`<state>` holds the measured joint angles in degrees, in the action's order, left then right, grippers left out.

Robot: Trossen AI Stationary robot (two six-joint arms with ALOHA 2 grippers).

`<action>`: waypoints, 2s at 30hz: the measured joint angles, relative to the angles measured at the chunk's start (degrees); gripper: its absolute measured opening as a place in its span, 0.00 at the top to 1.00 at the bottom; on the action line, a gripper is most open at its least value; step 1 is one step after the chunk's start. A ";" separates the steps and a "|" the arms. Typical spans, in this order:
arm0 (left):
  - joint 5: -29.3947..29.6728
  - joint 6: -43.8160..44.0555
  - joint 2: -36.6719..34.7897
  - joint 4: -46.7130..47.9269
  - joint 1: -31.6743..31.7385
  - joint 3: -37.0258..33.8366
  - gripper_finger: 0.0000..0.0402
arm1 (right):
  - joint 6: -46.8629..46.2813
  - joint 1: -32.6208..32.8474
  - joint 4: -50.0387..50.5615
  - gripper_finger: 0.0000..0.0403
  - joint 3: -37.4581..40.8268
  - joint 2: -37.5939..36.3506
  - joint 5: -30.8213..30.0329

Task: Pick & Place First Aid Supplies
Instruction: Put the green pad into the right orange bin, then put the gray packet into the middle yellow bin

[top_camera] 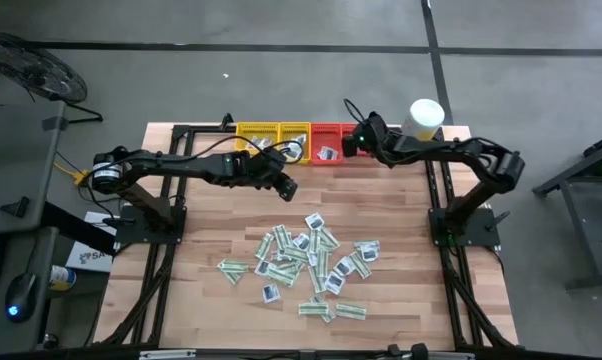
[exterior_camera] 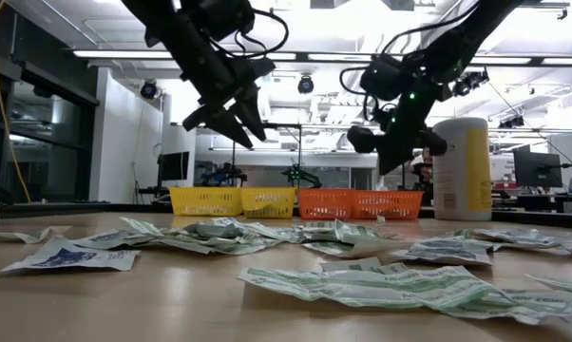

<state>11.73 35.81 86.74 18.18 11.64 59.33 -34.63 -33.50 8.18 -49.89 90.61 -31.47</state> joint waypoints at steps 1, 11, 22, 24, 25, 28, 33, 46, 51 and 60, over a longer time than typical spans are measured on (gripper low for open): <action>0.00 0.00 0.00 0.32 0.00 -0.02 0.62 | -0.86 0.00 -0.12 1.00 0.00 0.46 -0.19; -0.04 0.02 0.04 2.38 0.00 -0.04 0.62 | -1.13 0.00 -4.18 0.88 0.00 1.40 -0.04; -0.80 0.07 0.04 3.56 -0.02 -0.04 0.62 | -1.38 0.18 -6.93 0.63 0.00 0.87 2.74; -1.11 0.05 0.04 4.43 -0.02 -0.04 0.62 | -1.36 0.24 -7.23 0.61 0.00 0.23 2.73; -1.47 0.02 0.04 5.07 0.00 -0.04 0.62 | -1.21 0.27 -7.18 0.61 0.00 -0.12 2.45; -1.93 0.06 0.04 7.04 -0.02 -0.04 0.62 | -0.99 0.28 -6.70 0.60 0.00 -1.74 1.12; -2.41 0.02 0.04 8.30 -0.02 -0.04 0.62 | 1.84 0.28 -6.92 0.60 0.00 -5.75 -2.75; -7.57 -4.66 0.04 9.00 -0.02 -0.04 0.62 | 7.82 2.45 -4.64 0.60 0.00 -16.76 17.86; -10.31 -6.09 0.04 8.76 -0.02 -0.04 0.62 | 7.45 5.19 0.13 0.60 0.00 -17.11 27.40; -21.25 -5.90 1.05 6.42 -0.09 -0.07 0.62 | 0.61 12.51 9.98 0.61 0.02 -17.11 29.33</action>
<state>-9.53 29.91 87.79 24.61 11.55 59.27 -34.02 -20.98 18.16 -49.87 73.49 -2.14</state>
